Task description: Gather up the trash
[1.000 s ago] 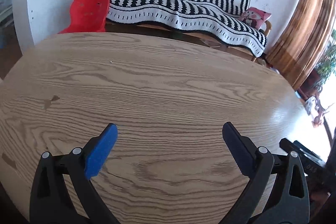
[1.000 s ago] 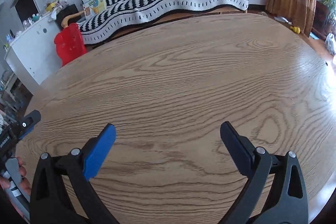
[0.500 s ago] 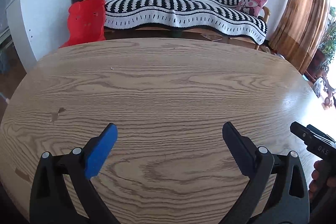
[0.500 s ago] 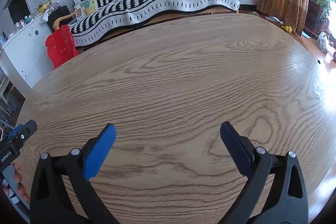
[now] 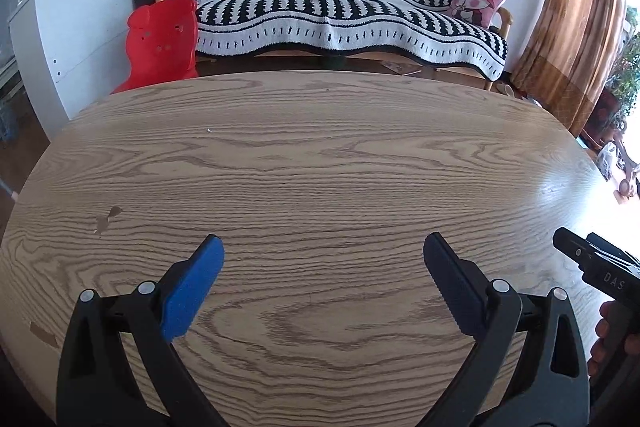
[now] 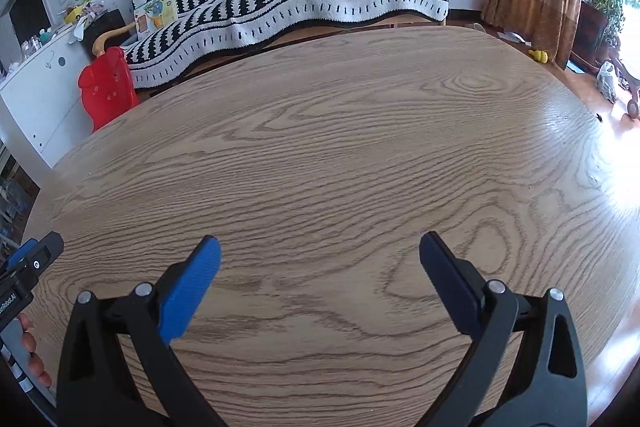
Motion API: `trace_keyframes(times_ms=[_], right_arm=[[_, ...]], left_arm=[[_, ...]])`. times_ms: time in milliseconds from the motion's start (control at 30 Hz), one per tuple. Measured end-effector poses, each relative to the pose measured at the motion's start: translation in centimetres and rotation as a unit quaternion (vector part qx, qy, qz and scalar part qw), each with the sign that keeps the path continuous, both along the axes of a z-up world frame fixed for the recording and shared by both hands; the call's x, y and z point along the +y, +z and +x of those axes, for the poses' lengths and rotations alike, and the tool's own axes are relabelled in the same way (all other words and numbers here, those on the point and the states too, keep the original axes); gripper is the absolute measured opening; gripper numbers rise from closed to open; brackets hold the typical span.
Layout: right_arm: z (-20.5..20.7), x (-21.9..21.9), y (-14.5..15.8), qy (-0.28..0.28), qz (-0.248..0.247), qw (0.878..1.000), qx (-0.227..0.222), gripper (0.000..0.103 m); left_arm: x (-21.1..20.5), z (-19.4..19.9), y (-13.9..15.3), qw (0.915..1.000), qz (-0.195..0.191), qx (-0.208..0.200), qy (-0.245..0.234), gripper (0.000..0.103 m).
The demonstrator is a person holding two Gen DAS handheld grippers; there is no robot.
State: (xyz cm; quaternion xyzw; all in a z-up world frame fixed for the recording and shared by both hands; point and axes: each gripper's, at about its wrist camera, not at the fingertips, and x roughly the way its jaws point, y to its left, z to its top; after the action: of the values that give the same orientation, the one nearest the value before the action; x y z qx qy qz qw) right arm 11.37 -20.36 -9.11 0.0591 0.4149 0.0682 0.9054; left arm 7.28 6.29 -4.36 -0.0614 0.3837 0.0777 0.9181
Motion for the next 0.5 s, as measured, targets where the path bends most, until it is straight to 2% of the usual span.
trace_keyframes(times_ms=[300, 500], right_arm=[[0.16, -0.18, -0.15, 0.003, 0.005, 1.0, 0.005, 0.096], [0.01, 0.36, 0.05, 0.007, -0.014, 1.0, -0.005, 0.096]], left_arm=[[-0.19, 0.07, -0.19, 1.0, 0.004, 0.002, -0.001, 0.097], [-0.23, -0.13, -0.12, 0.9999, -0.004, -0.001, -0.011, 0.097]])
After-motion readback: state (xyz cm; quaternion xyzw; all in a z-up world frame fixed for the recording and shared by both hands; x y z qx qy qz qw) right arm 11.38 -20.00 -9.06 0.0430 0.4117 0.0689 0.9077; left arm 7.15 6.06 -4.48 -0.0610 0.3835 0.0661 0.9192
